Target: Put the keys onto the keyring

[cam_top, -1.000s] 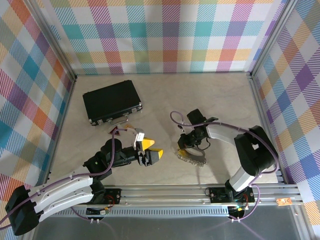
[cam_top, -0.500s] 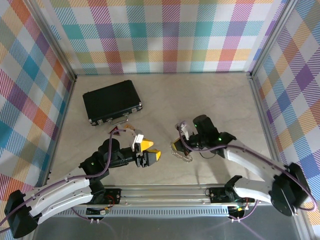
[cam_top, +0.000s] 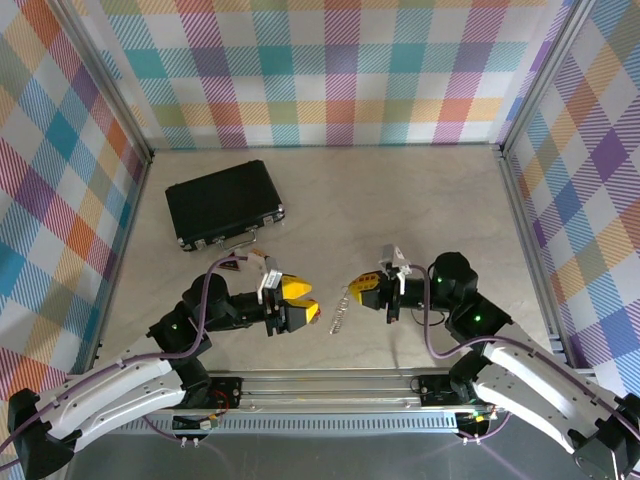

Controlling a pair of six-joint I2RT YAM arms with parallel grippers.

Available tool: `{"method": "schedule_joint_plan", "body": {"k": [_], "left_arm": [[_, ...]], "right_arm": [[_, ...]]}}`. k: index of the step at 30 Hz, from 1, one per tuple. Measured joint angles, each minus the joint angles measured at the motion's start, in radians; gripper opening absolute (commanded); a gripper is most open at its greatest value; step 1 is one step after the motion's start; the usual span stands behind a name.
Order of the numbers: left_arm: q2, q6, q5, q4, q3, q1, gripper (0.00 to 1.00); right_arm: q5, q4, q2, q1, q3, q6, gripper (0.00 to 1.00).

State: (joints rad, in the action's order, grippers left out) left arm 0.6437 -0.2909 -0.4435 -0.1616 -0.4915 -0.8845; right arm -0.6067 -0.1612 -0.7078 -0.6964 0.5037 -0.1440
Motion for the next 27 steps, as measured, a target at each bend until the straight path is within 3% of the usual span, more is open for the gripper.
{"method": "schedule_joint_plan", "body": {"k": [11,27], "left_arm": [[-0.011,0.016,-0.066,-0.085,-0.008,-0.063,0.5],[0.062,0.028,-0.087,-0.261,-0.035,-0.073,0.38]], "right_arm": [[-0.042,-0.317,0.018,-0.04,-0.035,-0.142,0.0],[-0.037,-0.452,0.032,-0.11,-0.059,-0.193,0.0]]}}
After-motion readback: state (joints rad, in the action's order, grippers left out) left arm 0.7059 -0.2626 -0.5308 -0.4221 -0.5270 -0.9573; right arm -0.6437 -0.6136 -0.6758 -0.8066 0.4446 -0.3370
